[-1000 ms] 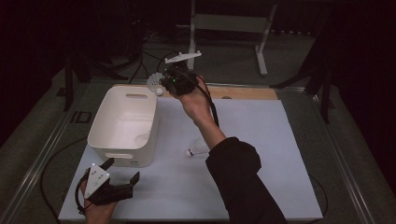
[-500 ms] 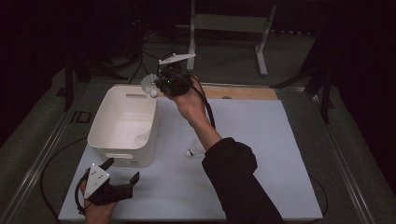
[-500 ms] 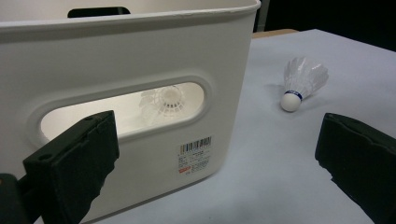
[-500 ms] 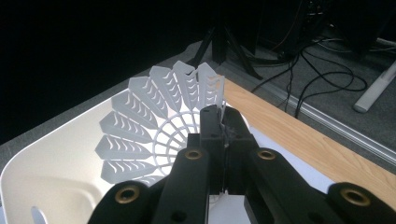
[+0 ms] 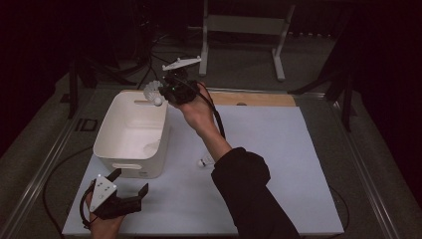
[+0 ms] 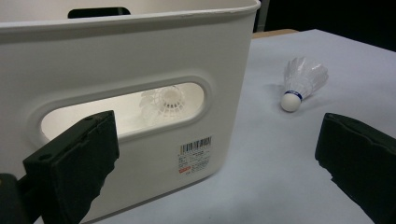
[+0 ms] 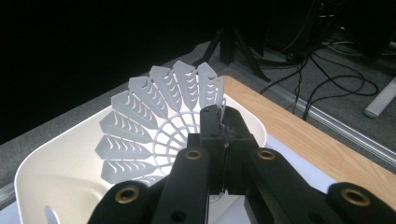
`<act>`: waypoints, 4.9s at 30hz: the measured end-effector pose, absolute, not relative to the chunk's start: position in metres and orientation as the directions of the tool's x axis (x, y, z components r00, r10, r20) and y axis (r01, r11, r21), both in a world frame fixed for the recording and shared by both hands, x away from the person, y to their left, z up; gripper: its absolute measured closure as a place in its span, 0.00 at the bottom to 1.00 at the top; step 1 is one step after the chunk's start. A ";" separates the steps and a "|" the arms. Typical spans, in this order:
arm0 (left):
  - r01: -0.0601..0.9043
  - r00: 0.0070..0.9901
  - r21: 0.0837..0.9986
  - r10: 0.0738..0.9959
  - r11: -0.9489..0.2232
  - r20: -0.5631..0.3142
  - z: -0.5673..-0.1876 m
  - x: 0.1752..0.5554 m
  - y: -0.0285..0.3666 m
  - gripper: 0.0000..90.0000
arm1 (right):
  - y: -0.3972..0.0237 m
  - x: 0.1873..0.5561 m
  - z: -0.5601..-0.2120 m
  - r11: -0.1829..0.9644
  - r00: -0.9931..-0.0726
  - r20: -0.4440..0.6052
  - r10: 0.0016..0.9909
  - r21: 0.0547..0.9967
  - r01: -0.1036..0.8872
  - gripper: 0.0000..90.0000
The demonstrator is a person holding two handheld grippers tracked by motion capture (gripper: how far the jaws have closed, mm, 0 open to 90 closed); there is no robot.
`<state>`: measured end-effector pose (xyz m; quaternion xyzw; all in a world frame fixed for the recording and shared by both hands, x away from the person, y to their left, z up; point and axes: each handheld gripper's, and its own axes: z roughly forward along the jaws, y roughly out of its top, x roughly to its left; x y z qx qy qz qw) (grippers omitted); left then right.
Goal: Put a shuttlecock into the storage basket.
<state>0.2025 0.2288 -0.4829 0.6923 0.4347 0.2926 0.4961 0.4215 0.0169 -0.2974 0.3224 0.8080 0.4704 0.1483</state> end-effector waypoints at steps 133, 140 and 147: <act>0.308 0.443 0.943 0.896 -0.127 -0.024 -0.483 0.202 0.229 0.00 | -0.078 0.425 -0.336 0.342 -0.661 0.040 0.749 0.832 0.437 0.12; 0.308 0.444 0.943 0.896 -0.127 -0.024 -0.483 0.202 0.228 0.00 | -0.083 0.423 -0.339 0.335 -0.659 0.047 0.751 0.832 0.441 0.12; 0.309 0.443 0.942 0.896 -0.127 -0.025 -0.483 0.202 0.229 0.00 | -0.090 0.422 -0.344 0.334 -0.654 0.046 0.755 0.831 0.444 0.12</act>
